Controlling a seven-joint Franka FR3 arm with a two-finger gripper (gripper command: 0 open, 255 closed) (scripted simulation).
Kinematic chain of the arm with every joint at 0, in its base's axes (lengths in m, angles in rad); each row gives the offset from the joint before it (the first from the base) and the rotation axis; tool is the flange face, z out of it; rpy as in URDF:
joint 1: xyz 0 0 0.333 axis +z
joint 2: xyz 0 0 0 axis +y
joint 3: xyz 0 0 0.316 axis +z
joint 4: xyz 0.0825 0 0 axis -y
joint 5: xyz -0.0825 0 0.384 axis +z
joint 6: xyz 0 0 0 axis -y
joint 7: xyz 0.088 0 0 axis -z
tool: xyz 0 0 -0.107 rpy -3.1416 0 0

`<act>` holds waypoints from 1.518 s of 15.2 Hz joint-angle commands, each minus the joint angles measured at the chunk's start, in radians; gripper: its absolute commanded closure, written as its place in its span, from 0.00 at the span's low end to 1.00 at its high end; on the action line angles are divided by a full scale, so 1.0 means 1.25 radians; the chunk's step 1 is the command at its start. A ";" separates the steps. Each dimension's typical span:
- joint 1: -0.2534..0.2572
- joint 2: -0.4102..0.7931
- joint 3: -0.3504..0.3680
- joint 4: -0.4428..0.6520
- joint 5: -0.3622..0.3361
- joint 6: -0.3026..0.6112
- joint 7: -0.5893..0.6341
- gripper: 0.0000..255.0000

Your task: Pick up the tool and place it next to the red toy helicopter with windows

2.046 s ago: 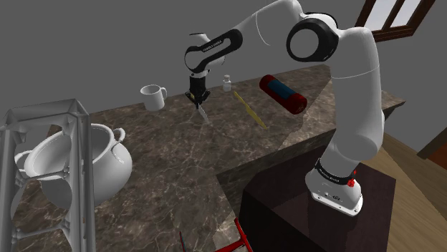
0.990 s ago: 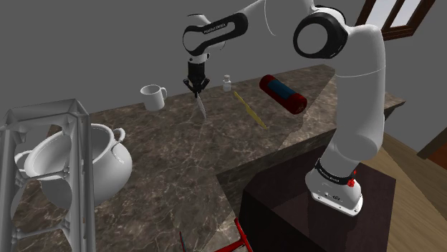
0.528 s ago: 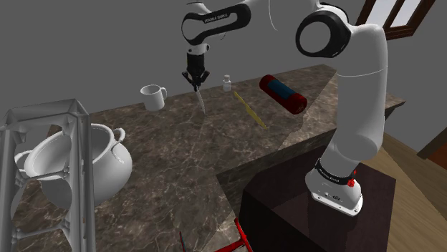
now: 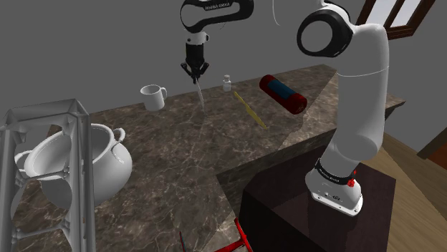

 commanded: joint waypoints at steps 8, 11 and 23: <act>0.039 -0.127 0.021 -0.146 0.003 0.027 0.059 1.00; 0.063 -0.192 0.037 -0.237 0.007 0.058 0.094 1.00; 0.158 -0.389 0.125 -0.487 0.037 0.137 0.259 1.00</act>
